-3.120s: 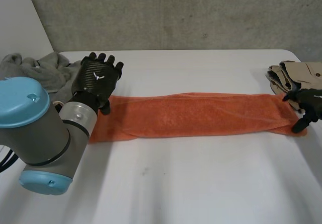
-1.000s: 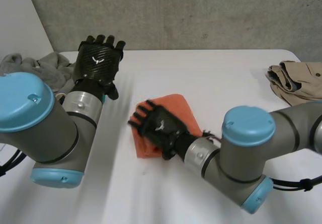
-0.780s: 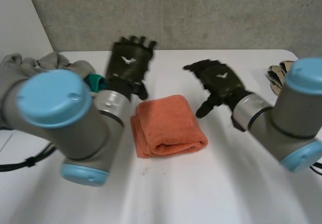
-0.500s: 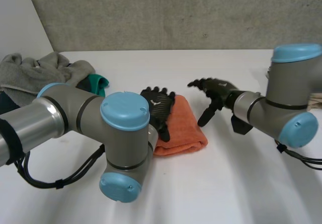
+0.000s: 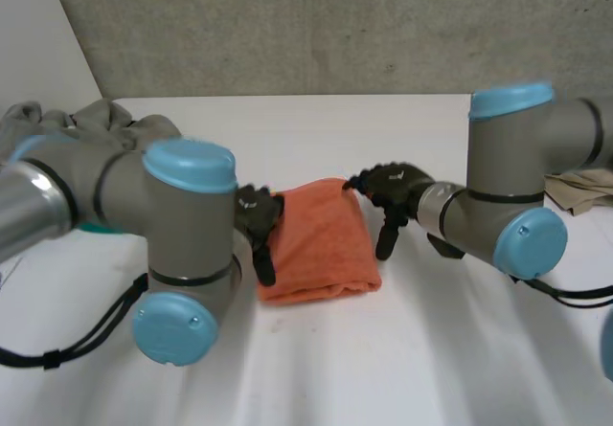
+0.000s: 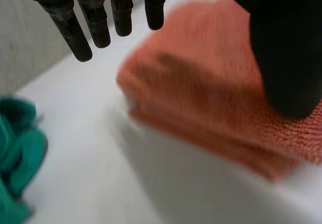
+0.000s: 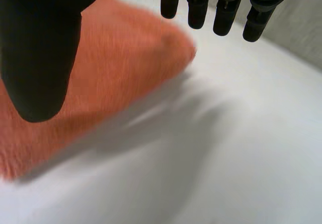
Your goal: Fold the laundry.
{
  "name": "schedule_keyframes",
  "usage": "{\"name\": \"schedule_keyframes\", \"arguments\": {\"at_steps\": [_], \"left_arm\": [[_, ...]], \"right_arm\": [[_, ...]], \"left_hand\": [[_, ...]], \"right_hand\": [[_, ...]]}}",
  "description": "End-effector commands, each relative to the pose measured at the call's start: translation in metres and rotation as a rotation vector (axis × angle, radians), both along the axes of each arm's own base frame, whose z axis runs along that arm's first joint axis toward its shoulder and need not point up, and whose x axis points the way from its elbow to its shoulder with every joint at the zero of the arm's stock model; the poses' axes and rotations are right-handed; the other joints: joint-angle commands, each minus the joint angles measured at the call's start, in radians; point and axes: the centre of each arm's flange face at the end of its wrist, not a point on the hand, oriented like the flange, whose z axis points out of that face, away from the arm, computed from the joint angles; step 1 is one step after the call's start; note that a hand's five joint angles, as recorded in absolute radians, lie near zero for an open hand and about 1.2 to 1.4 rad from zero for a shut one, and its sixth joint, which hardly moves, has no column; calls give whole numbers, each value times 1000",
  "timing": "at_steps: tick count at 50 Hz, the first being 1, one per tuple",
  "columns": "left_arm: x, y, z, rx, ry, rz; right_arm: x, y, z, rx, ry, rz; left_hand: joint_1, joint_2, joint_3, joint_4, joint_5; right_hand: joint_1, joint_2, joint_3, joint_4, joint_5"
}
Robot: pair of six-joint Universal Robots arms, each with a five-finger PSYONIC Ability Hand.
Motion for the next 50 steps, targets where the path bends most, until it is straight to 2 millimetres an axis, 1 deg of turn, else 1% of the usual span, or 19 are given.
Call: {"name": "schedule_keyframes", "arguments": {"at_steps": [1,2,3,4,5,7,8,9,13,16,17,21,25,28,32,40,46,47,50], "left_arm": [[-2,-5,65,-134,189,-135],[-1,-5,71,-146,206,-151],[-1,-5,76,-156,220,-171],[1,-3,87,-172,246,-216],[1,-3,92,-177,256,-241],[1,0,101,-184,280,-298],[2,3,106,-178,297,-357],[2,5,108,-172,305,-386],[10,15,113,-122,326,-506],[14,25,117,-93,342,-568],[14,27,118,-89,344,-579],[14,30,114,-71,344,-594],[15,31,110,-60,342,-592],[16,31,107,-51,340,-589],[15,32,104,-43,338,-590],[14,32,105,-57,343,-594],[13,32,105,-63,344,-595],[13,32,104,-62,343,-595],[13,32,104,-60,343,-598]], "right_arm": [[9,30,33,-147,-60,30],[10,41,39,-193,-70,37],[11,47,39,-212,-71,44],[10,52,38,-231,-67,45],[9,61,30,-254,-47,54],[8,70,16,-257,-18,67],[6,74,10,-258,-5,71],[6,84,-3,-254,14,92],[10,107,-23,-243,18,140],[14,116,-32,-256,4,162],[16,118,-40,-266,-1,168],[21,114,-60,-285,1,174],[27,107,-70,-311,-13,171],[32,100,-72,-345,-27,169],[36,93,-73,-397,-20,171],[41,83,-71,-438,-7,154],[45,77,-77,-437,-6,149],[45,76,-78,-437,-6,147],[46,75,-78,-436,-8,153]], "left_hand": [[-1,-19,-24,-15,-33],[-1,-19,-24,-15,-33],[2,-16,-21,-12,-30],[11,-7,-12,-4,-21],[14,-4,-9,-1,-18],[14,-4,-9,-1,-18],[11,-7,-12,-4,-21],[11,-7,-12,-4,-21],[8,-10,-15,-6,-24],[5,-13,-18,-9,-27],[5,-13,-18,-9,-27],[5,-13,-18,-9,-27],[2,-16,-21,-12,-30],[2,-16,-21,-12,-30],[2,-16,-21,-12,-30],[2,-16,-21,-12,-30],[2,-16,-21,-12,-30],[2,-16,-21,-12,-30],[2,-16,-21,-12,-30]], "right_hand": [[-9,-8,-37,-37,-43],[-9,-8,-37,-37,-43],[-9,-8,-37,-37,-43],[-9,-8,-37,-37,-43],[-9,-8,-37,-37,-43],[-9,-8,-37,-37,-43],[-9,-8,-37,-37,-43],[-9,-8,-37,-37,-43],[-9,-8,-37,-37,-43],[-9,-8,-37,-37,-43],[-9,-8,-37,-37,-43],[-9,-8,-37,-37,-43],[-9,-8,-37,-37,-43],[-9,-8,-37,-37,-43],[57,58,29,29,22],[89,90,62,62,55],[115,116,88,88,81],[136,137,108,108,102],[393,394,366,366,359]]}}
